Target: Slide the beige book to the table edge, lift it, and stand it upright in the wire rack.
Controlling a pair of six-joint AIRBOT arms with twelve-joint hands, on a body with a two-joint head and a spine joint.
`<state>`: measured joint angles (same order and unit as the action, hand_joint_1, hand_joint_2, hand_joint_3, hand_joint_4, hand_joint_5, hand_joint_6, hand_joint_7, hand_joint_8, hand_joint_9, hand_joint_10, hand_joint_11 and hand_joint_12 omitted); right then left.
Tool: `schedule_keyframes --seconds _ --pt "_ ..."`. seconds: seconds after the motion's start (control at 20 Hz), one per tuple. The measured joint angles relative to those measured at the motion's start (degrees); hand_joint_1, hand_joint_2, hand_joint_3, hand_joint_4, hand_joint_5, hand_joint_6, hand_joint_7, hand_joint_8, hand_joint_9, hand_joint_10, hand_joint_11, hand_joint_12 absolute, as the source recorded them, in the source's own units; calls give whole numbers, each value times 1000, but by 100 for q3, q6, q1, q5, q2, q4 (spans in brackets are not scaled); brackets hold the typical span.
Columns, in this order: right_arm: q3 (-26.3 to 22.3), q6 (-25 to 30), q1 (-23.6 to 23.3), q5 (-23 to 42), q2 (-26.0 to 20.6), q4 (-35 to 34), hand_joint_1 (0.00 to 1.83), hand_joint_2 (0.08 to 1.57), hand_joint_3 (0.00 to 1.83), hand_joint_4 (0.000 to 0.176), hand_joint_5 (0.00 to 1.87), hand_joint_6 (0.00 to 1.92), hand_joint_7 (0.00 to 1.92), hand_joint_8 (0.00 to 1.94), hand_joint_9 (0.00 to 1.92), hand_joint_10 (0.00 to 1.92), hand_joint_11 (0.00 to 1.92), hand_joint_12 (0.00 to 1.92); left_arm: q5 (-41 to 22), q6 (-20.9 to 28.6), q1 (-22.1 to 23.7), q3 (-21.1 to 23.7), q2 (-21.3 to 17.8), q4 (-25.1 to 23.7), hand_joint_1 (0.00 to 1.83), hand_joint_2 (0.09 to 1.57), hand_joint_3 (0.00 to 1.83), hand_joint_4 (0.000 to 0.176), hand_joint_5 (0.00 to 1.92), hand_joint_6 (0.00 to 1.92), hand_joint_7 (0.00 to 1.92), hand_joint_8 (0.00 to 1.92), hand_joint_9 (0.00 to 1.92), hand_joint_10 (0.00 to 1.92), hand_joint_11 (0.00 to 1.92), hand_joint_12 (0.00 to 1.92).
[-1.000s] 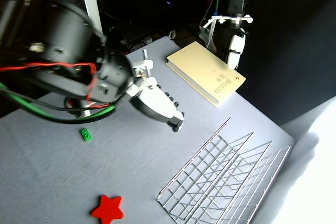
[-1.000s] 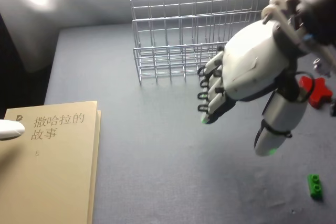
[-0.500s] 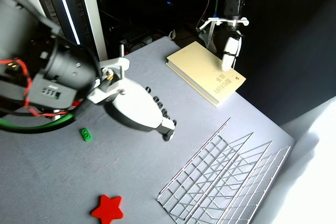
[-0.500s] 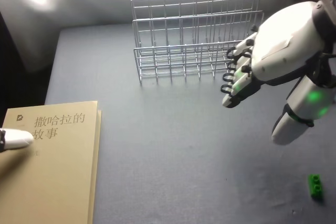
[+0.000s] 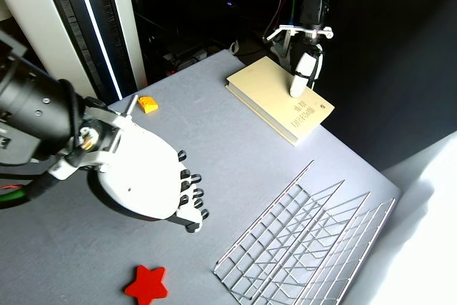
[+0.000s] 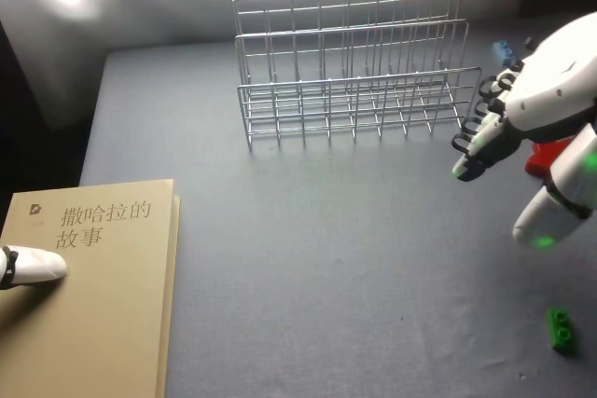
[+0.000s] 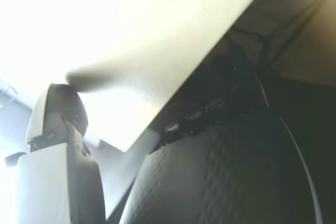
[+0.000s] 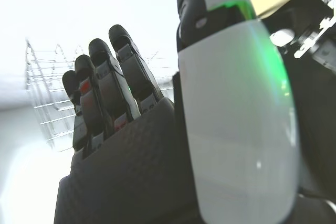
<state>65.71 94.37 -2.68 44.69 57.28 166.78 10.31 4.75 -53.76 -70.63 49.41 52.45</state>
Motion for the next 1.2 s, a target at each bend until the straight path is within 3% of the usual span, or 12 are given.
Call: schedule_keyframes --seconds 0.4,0.75,0.85,0.9,1.0,1.05,1.2 --pt "-39 605 37 -28 -535 190 171 1049 0 0 248 5 244 4 247 5 0 660 20 2 2 46 13 4 779 1059 4 0 60 8 18 4 19 6 0 0" --pt "-39 1156 35 -7 -625 380 180 1043 0 0 253 2 257 3 266 4 0 700 20 4 2 46 13 7 891 1026 0 0 190 2 154 1 124 3 45 52" --pt "-44 1241 -7 -4 -625 380 186 1044 0 0 252 1 251 2 250 3 0 664 15 20 7 42 13 9 945 1061 0 0 385 6 307 4 284 9 1 666" --pt "-50 1272 -7 -26 -625 380 174 1049 2 0 255 1 253 3 249 3 0 663 7 20 9 42 13 13 1016 1071 0 0 422 10 378 15 352 20 0 823" --pt "-61 1327 -4 -11 -625 380 199 1045 0 0 275 6 274 6 265 7 0 681 0 26 9 42 11 31 1005 1103 6 0 464 12 429 11 400 16 0 981" --pt "-63 1364 4 -22 -625 380 202 1044 0 0 276 5 277 6 269 7 0 686 -4 26 9 42 11 31 1049 1103 2 0 670 50 470 6 431 11 4 1020" --pt "-109 1366 20 -15 -625 380 190 1046 0 0 258 1 262 2 262 2 0 687 7 26 7 42 9 31 1202 1217 5 0 694 5 772 25 766 72 381 1020"
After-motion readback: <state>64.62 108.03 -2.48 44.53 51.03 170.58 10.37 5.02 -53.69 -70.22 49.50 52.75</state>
